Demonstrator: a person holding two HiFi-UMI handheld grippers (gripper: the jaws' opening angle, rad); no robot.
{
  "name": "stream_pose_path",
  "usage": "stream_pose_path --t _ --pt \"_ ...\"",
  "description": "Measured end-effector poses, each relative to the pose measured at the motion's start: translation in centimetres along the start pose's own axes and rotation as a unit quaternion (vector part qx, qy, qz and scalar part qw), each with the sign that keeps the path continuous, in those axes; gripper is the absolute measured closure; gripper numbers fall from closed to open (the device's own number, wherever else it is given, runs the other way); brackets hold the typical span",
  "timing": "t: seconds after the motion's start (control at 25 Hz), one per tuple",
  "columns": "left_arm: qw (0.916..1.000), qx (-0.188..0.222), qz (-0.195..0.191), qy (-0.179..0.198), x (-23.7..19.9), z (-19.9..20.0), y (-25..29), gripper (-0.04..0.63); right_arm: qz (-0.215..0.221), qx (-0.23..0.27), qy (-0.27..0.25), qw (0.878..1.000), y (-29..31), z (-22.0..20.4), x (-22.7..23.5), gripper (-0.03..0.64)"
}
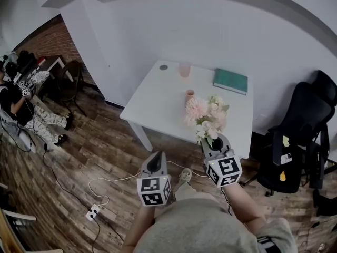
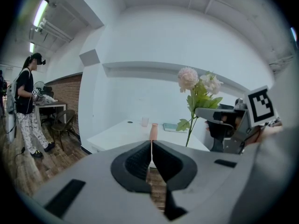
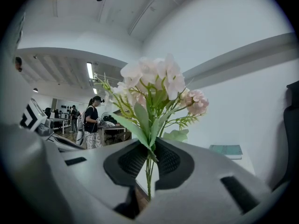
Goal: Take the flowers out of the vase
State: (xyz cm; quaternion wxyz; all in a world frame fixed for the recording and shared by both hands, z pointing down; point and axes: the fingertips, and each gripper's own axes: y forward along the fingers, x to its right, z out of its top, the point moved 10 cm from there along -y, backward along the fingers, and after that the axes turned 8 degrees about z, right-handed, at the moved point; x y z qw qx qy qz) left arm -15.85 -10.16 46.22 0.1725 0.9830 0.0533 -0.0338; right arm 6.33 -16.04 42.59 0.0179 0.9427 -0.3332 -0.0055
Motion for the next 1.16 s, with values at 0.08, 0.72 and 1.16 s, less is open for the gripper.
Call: stream_pose_path --t 0.08,0.72,1.16 --pt "1.0000 0.000 0.000 -0.001 -0.1 0.0 0.0 0.586 0.000 0.000 0.001 1.000 0.1 0.0 -0.1 0.577" --pt "1.0000 0.000 -0.006 0.001 0.5 0.1 0.6 0.586 -0.011 0.012 0.006 1.000 -0.1 0.5 0.8 0.580" --pt "1.0000 -0.005 -0.004 0.000 0.2 0.0 1.1 0.586 -0.006 0.015 0.011 1.000 0.5 0.4 0.8 0.580"
